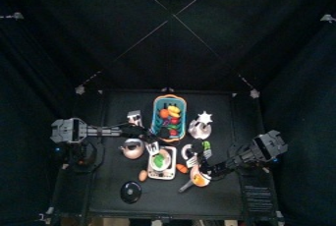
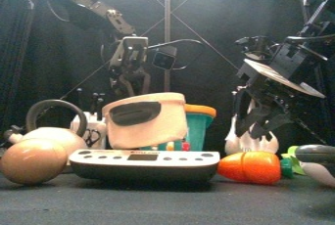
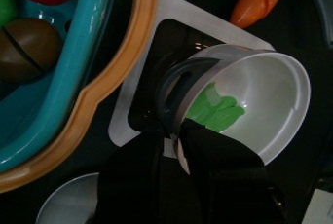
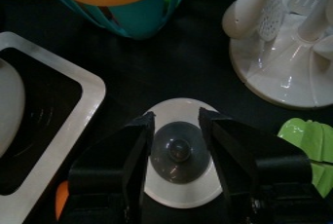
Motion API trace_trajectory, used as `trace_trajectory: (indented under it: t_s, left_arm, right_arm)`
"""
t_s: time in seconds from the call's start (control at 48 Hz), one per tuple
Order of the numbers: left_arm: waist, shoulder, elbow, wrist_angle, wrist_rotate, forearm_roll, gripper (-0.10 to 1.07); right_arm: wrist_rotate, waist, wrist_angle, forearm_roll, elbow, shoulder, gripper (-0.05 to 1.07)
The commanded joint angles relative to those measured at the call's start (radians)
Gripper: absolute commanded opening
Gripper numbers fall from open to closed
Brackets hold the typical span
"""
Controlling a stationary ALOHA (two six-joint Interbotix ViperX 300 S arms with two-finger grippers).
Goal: Place pot onto stove
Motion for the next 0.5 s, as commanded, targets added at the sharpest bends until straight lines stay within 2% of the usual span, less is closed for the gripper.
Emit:
trace_trajectory:
  t_s: [0.0,0.312,0.479]
  left_arm:
    - [0.017,-0.005,-0.034,0.000,0.003,0.020,0.56]
    - [0.031,-0.002,-0.043,0.002,0.003,0.048,0.60]
    - [0.026,-0.002,-0.046,0.002,0.005,0.044,0.69]
  right_arm:
    - [0.003,0.002,0.003,-0.003,-0.006,-0.025,0.79]
    - [0.003,-0.003,0.000,-0.005,-0.006,-0.017,0.79]
    - [0.003,-0.006,-0.008,-0.005,-0.006,-0.017,0.79]
